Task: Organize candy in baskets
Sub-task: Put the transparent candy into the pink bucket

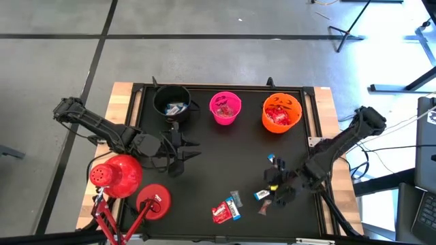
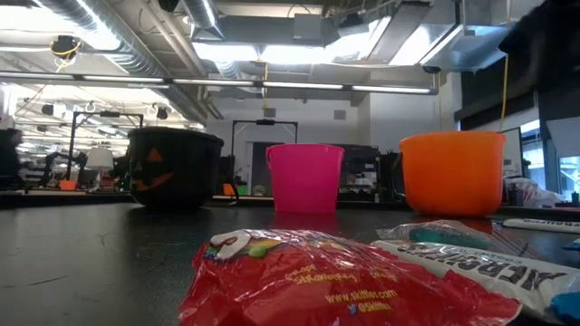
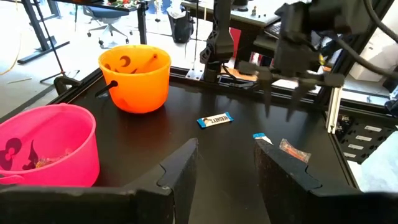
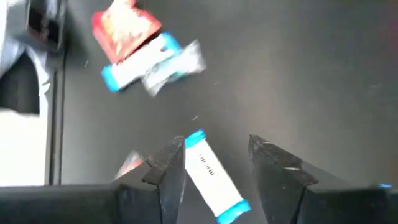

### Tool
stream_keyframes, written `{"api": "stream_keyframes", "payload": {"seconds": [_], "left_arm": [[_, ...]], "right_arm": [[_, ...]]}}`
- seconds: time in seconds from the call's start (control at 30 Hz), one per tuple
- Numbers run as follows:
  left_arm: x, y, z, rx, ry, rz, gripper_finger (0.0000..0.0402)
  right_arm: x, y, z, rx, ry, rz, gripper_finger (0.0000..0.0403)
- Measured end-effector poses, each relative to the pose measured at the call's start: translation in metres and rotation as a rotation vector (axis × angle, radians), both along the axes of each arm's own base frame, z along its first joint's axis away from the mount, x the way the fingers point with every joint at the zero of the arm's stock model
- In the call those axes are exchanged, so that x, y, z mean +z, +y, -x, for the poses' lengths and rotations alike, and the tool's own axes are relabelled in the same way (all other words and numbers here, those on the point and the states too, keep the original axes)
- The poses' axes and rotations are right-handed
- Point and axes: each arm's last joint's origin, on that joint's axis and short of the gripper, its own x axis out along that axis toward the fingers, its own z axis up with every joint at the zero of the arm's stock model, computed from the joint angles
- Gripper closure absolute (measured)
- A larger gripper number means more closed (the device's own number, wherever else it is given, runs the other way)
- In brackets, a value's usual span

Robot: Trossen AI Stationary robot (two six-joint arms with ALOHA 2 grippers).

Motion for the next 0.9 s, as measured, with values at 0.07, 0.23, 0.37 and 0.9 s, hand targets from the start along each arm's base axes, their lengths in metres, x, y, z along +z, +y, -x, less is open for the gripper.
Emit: {"api": "stream_keyframes", "payload": {"seconds": [0.07, 0.23, 0.37, 0.9], "left_arm": [[0.000, 0.000, 0.000, 0.000, 0.000, 0.000, 0.0255], [0.000, 0.000, 0.000, 0.000, 0.000, 0.000, 0.0255], [0.000, 0.000, 0.000, 0.000, 0.000, 0.000, 0.0255], [0.000, 0.000, 0.000, 0.000, -0.001, 0.000, 0.0255]], "right_arm": [[-0.008, 0.009, 0.000, 0.044, 0.024, -0.002, 0.0233], [-0.033, 0.028, 0.000, 0.127, 0.142, -0.003, 0.0233], [-0.053, 0.044, 0.003, 0.209, 0.218, 0.006, 0.0233], [-0.098, 0.060, -0.003, 0.234, 0.267, 0.131, 0.0233]]}}
